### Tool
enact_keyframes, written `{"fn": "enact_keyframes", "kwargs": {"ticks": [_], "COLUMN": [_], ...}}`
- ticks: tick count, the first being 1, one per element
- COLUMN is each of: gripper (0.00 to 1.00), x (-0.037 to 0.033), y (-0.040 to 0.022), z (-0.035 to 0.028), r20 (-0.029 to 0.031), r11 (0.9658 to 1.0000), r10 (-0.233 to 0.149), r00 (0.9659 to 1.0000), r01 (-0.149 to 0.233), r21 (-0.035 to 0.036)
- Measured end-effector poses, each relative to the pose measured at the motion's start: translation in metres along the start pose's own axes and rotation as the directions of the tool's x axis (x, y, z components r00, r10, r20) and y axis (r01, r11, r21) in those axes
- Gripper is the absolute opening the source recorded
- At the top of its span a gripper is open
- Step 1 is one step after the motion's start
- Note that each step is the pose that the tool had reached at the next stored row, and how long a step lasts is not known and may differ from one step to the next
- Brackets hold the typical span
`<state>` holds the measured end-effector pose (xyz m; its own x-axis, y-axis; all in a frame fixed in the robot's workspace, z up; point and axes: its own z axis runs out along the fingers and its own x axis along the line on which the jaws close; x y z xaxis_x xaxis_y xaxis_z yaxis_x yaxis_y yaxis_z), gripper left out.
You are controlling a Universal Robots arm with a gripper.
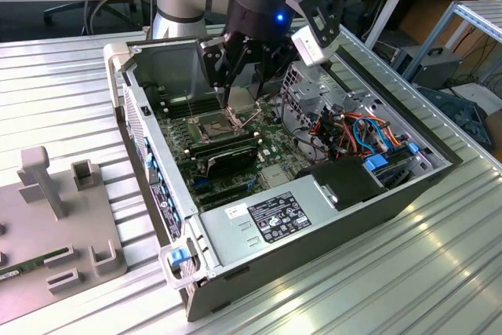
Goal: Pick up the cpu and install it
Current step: 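Pick up the cpu and move it towards the insertion slot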
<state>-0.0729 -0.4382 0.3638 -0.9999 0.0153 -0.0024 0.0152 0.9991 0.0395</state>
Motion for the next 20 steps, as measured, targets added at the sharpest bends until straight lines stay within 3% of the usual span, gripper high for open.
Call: {"fn": "enact_keyframes", "kwargs": {"ticks": [20], "gripper": [0.55], "x": [0.0], "y": [-0.0003], "z": [0.0075], "r20": [0.0], "r11": [1.0], "r10": [0.0], "r00": [1.0], "r01": [0.0], "r21": [0.0]}}
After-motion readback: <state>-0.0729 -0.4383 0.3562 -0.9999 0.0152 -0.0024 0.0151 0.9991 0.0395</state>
